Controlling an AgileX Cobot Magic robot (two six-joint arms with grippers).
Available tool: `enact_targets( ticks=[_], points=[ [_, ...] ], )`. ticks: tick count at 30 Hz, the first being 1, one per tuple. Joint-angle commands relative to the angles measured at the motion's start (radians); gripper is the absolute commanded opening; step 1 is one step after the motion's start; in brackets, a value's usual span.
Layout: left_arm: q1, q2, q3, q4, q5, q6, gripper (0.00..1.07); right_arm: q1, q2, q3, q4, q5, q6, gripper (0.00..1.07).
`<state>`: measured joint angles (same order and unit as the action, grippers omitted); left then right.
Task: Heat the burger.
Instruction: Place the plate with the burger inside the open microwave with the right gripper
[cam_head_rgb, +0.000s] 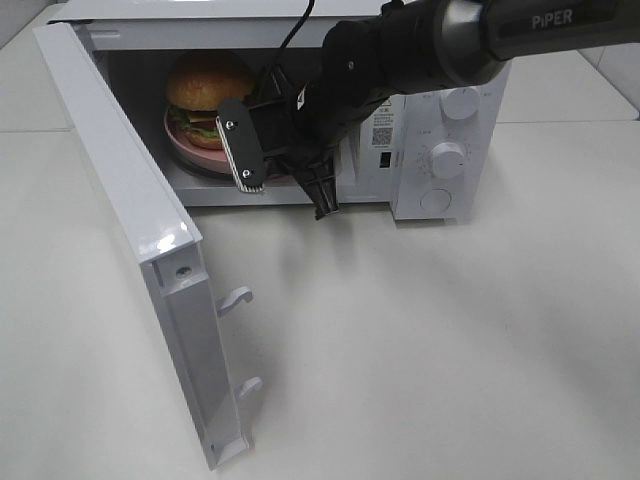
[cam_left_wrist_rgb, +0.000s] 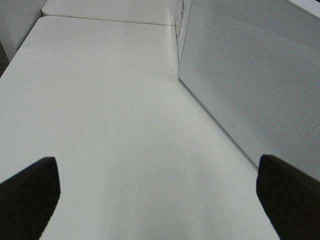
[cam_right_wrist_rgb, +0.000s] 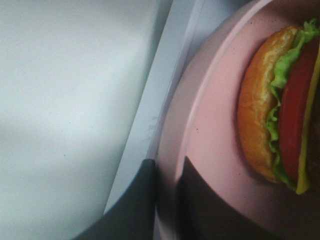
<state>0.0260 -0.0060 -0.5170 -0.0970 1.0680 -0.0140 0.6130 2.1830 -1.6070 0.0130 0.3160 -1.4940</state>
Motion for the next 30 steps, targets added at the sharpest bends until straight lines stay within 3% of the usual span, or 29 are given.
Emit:
enact_targets(
  ticks=[1,30],
  points=[
    [-0.004,-0.014,0.001,-0.004,0.001,0.001,1.00,-0.008,0.001,-0.023,-0.013,-0.059,0.021,0.02],
    [-0.004,-0.014,0.001,-0.004,0.001,0.001,1.00,-0.005,0.037,-0.059,-0.019,-0.041,0.049,0.08]
  ],
)
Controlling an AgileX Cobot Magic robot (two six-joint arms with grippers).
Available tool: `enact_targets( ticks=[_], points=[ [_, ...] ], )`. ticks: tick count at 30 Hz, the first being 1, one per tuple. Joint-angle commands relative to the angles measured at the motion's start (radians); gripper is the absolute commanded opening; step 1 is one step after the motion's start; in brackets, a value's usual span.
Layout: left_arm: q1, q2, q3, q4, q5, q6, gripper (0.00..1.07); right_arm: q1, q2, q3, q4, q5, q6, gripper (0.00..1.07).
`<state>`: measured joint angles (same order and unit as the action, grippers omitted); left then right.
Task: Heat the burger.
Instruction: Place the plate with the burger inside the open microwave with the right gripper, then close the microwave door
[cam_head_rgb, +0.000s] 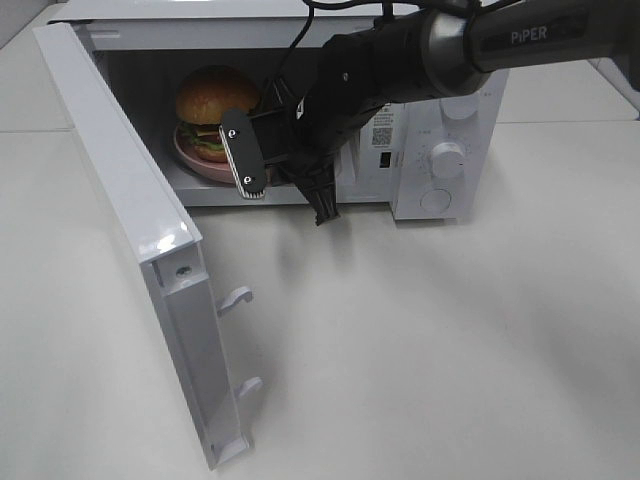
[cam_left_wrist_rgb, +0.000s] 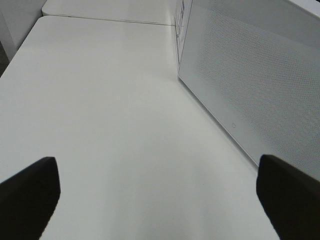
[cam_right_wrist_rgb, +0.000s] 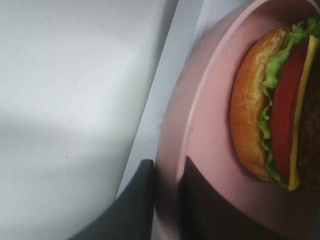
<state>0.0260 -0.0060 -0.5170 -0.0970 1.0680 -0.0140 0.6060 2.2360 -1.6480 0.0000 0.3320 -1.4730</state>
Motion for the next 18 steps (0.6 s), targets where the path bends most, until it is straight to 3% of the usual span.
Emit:
enact_targets(
  ticks=[1,5,12,18],
  points=[
    [-0.004,-0.014,0.001,-0.004,0.001,0.001,1.00,0.002,-0.016,-0.018,-0.006,-0.057,0.039,0.11],
    [-0.004,-0.014,0.001,-0.004,0.001,0.001,1.00,0.002,-0.016,-0.018,-0.006,-0.057,0.056,0.19],
    [-0.004,-0.014,0.001,-0.004,0.001,0.001,1.00,0.002,-0.017,-0.017,-0.006,-0.053,0.105,0.45],
    [-0.004,-0.014,0.001,-0.004,0.001,0.001,1.00,0.002,-0.023,-0.013,-0.006,-0.054,0.134,0.48]
  ],
)
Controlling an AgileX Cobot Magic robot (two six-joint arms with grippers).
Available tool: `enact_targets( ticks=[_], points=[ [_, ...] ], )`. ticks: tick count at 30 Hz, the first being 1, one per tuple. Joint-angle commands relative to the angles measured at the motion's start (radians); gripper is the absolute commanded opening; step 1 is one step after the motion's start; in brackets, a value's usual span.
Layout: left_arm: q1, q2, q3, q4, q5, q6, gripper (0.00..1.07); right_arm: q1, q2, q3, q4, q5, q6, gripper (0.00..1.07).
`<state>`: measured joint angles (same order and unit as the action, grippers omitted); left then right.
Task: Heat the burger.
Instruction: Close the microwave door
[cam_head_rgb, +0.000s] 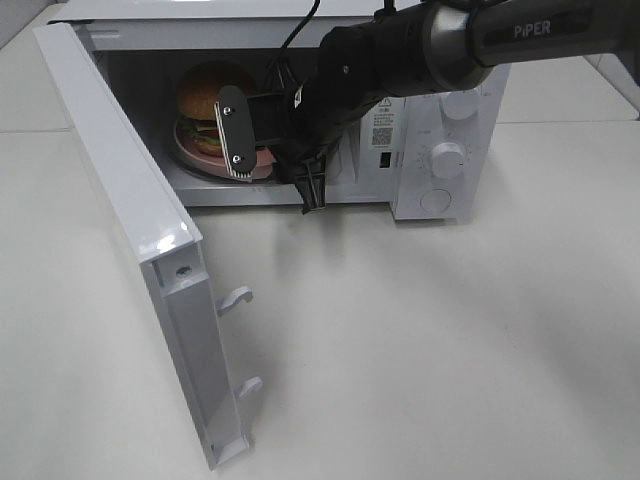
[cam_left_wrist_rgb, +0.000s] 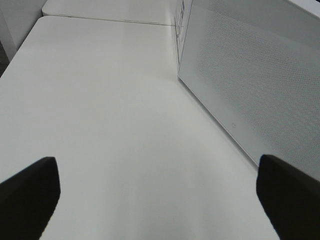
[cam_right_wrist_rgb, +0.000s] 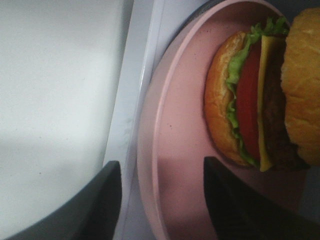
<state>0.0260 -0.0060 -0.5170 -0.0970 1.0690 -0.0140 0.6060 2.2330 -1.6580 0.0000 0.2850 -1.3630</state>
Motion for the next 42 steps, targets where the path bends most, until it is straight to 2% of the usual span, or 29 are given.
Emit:
enact_targets(
  ticks=[1,10,13,16,18,21,22,25,39,41,42],
  points=[
    [-0.004,-0.014,0.001,-0.004,0.000,0.001,1.00,0.002,-0.035,0.015,-0.006,-0.021,0.024,0.48],
    [-0.004,-0.014,0.001,-0.004,0.000,0.001,1.00,0.002,-0.111,0.158,-0.006,-0.057,0.024,0.49],
    [-0.004,-0.014,0.001,-0.004,0.000,0.001,1.00,0.002,-0.142,0.211,-0.006,-0.075,0.024,0.53],
    [-0.004,-0.014,0.001,-0.004,0.000,0.001,1.00,0.002,-0.177,0.252,-0.006,-0.090,0.024,0.58],
    [-0.004,-0.014,0.001,-0.004,0.000,0.001,1.00,0.002,-0.228,0.302,-0.006,-0.124,0.028,0.69],
    [-0.004,-0.014,0.001,-0.004,0.000,0.001,1.00,0.002,-0.241,0.315,-0.006,-0.129,0.033,0.72],
    [-0.004,-0.014,0.001,-0.004,0.000,0.001,1.00,0.002,-0.264,0.338,-0.005,-0.148,0.064,0.78],
    [-0.004,-0.014,0.001,-0.004,0.000,0.001,1.00,0.002,-0.296,0.365,-0.005,-0.155,0.107,0.83],
    [-0.004,-0.014,0.001,-0.004,0.000,0.001,1.00,-0.001,-0.447,0.489,0.000,-0.141,0.356,0.82],
    [-0.004,-0.014,0.001,-0.004,0.000,0.001,1.00,-0.001,-0.486,0.513,0.000,-0.109,0.529,0.81],
    [-0.004,-0.014,0.001,-0.004,0.000,0.001,1.00,-0.001,-0.486,0.513,0.000,-0.109,0.529,0.81]
  ],
)
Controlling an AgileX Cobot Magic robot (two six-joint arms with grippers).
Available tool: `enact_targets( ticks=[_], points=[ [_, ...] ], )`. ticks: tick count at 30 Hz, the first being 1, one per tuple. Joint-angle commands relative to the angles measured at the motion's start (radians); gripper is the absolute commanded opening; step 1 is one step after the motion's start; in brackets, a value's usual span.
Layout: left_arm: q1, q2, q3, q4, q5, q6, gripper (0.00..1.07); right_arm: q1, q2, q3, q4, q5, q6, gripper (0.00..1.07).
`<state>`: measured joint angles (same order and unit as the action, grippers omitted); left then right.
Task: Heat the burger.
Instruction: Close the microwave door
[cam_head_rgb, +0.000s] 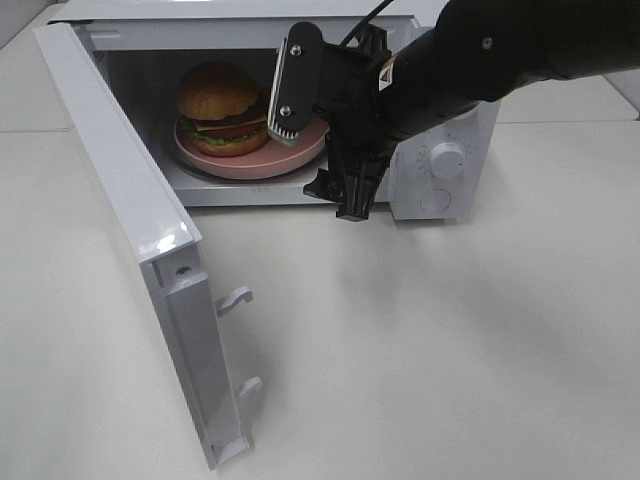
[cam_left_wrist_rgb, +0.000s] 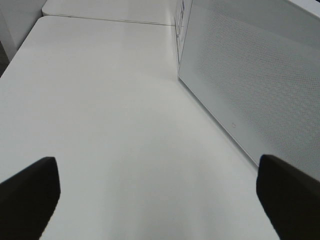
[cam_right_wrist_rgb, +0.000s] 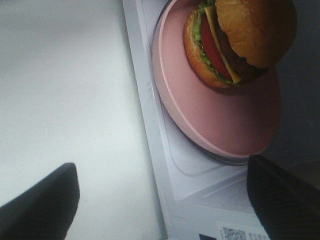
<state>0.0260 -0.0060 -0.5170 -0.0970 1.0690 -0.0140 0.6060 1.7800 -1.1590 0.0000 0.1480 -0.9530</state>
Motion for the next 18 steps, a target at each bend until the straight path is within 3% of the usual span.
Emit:
enact_targets(
  ticks=[1,18],
  points=[
    [-0.004,-0.014,0.001,-0.004,0.000,0.001,1.00,-0.001,-0.040,0.014,0.000,0.047,0.152,0.81],
    [-0.004,-0.014,0.001,-0.004,0.000,0.001,1.00,-0.001,-0.183,0.014,-0.032,0.451,0.562,0.79]
  ],
)
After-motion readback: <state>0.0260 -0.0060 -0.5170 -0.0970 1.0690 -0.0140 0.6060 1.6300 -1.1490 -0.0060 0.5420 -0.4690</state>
